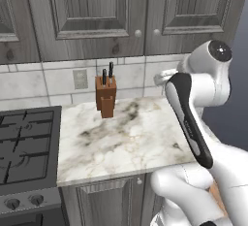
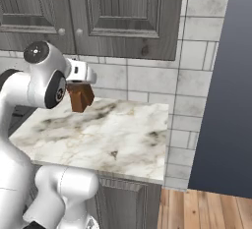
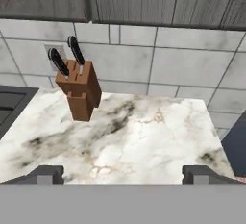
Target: Open the cabinet directly in front. Then move the liquor and the mug to the dining counter with the jar on it.
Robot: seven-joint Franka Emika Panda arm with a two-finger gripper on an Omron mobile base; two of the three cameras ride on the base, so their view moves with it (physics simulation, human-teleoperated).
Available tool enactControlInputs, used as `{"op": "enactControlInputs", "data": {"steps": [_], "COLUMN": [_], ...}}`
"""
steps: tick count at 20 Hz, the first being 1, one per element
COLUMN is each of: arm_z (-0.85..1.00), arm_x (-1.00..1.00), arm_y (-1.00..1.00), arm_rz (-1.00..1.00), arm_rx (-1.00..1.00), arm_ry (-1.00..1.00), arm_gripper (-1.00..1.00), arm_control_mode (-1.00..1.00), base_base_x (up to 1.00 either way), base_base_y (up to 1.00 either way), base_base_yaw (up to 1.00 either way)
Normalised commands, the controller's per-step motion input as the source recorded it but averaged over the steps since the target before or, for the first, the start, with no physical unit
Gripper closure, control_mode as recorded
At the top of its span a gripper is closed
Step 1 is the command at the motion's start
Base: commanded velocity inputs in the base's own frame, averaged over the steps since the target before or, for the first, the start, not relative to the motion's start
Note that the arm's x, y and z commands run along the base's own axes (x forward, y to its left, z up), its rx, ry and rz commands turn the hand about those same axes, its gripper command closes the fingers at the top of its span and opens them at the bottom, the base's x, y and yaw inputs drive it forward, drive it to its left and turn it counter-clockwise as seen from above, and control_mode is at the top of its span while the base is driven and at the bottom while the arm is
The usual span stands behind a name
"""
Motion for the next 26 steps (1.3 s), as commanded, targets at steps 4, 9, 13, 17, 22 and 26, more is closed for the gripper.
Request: {"op": "enactControlInputs", "data": {"steps": [4, 9, 13, 17, 22, 26], "arm_z": [0.36, 0.44, 0.4, 0.3, 0.02, 0.0], "arm_x": [-0.46, -0.48, -0.46, -0.39, -0.1, -0.01], "arm_y": [0.0, 0.0, 0.0, 0.0, 0.0, 0.0], "arm_rz": [0.0, 0.0, 0.0, 0.0, 0.0, 0.0], "arm_rx": [0.0, 0.01, 0.02, 0.03, 0.01, 0.0], "arm_ry": [-0.46, -0.47, -0.43, -0.38, -0.14, 0.0], "arm_gripper": [-1.0, -1.0, -1.0, -1.0, -1.0, -1.0], "arm_control_mode": [-1.0, -1.0, -1.0, -1.0, -1.0, -1.0], "base_base_x": [0.0, 0.0, 0.0, 0.0, 0.0, 0.0], "base_base_y": [0.0, 0.0, 0.0, 0.0, 0.0, 0.0], "base_base_yaw": [0.0, 0.0, 0.0, 0.0, 0.0, 0.0]}}
